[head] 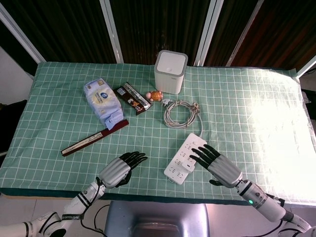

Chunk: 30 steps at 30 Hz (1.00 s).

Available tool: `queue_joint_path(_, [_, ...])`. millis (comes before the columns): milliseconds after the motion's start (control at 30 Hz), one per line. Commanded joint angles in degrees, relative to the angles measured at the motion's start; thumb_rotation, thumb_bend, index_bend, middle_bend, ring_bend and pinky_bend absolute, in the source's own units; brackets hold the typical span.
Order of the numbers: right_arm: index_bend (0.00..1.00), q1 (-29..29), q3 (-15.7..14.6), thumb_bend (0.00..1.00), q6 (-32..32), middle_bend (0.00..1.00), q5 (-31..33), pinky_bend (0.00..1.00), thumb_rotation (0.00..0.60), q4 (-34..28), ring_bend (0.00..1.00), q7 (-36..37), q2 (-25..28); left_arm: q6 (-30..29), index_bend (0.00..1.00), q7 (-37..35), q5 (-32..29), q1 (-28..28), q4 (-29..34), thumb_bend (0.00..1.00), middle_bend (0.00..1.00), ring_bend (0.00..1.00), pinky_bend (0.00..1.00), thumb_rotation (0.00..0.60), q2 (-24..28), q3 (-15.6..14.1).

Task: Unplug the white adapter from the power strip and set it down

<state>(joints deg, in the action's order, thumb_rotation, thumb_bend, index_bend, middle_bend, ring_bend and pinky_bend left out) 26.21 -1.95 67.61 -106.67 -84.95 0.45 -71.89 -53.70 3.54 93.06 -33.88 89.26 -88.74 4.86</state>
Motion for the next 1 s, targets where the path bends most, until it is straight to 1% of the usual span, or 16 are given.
queue_joint_path(33, [0.0,0.9,0.3,0.12,-0.9,0.0,1.1,0.0,0.6,0.4,0.0,0.7,-0.5,2.2,0.0,3.0,-2.7,-2.4,-2.7,0.88,0.04,0.03,0.12,0.6,-3.4,1.5])
queue_joint_path(67, [0.0,1.2,0.4,0.12,-1.1,0.0,1.3,0.0,0.6,0.4,0.0,1.1,-0.6,2.7,0.0,4.1,-3.3,-2.8,-3.1,0.88,0.03,0.02,0.1,0.577,-4.1,1.6])
queue_joint_path(133, [0.0,1.7,0.3,0.12,-1.1,0.0,1.4,0.0,0.6,0.5,0.0,2.2,-0.6,3.7,0.0,6.8,-4.5,-3.5,-4.0,0.86,0.0,0.0,0.06,0.474,-5.7,1.6])
queue_joint_path(167, [0.0,2.0,0.2,0.12,-1.1,0.0,1.4,0.0,0.6,0.5,0.0,3.1,-0.6,4.0,0.0,8.1,-4.9,-3.8,-4.3,0.86,0.0,0.0,0.05,0.442,-6.3,1.4])
queue_joint_path(300, [0.0,3.3,-0.4,0.12,-0.8,0.0,0.6,0.0,0.6,0.4,0.0,7.1,0.3,5.3,0.0,13.8,-6.9,-5.0,-5.3,0.85,0.0,0.0,0.05,0.383,-8.7,0.8])
queue_joint_path(367, [0.0,4.0,-0.4,0.12,-0.8,0.0,0.5,0.0,0.6,0.3,0.0,8.0,0.9,6.0,0.0,15.1,-7.9,-5.4,-5.2,0.84,0.0,0.0,0.05,0.356,-9.3,0.7])
queue_joint_path(467, [0.0,4.8,-0.4,0.12,-1.3,0.0,0.8,0.0,0.6,-0.4,0.0,8.9,1.9,6.3,0.0,17.0,-9.2,-5.9,-4.9,0.83,0.0,0.0,0.05,0.345,-10.0,0.5])
queue_joint_path(633, [0.0,5.9,-0.5,0.12,-2.6,0.0,1.8,0.0,0.6,-1.4,0.0,8.7,2.7,5.9,0.0,18.9,-9.7,-6.3,-4.6,0.83,0.0,0.0,0.05,0.351,-11.1,-0.7])
queue_joint_path(800, [0.0,6.4,-0.8,0.12,-3.4,0.0,2.5,0.0,0.6,-1.7,0.0,8.3,2.6,5.1,0.0,20.7,-9.4,-6.9,-5.1,0.83,0.0,0.0,0.05,0.354,-12.7,-1.5])
queue_joint_path(1000, [0.0,6.8,-1.3,0.12,-4.2,0.0,3.1,0.0,0.6,-1.5,0.0,7.3,2.1,4.4,0.0,21.1,-9.3,-7.4,-5.5,0.83,0.0,0.0,0.05,0.354,-13.7,-1.9])
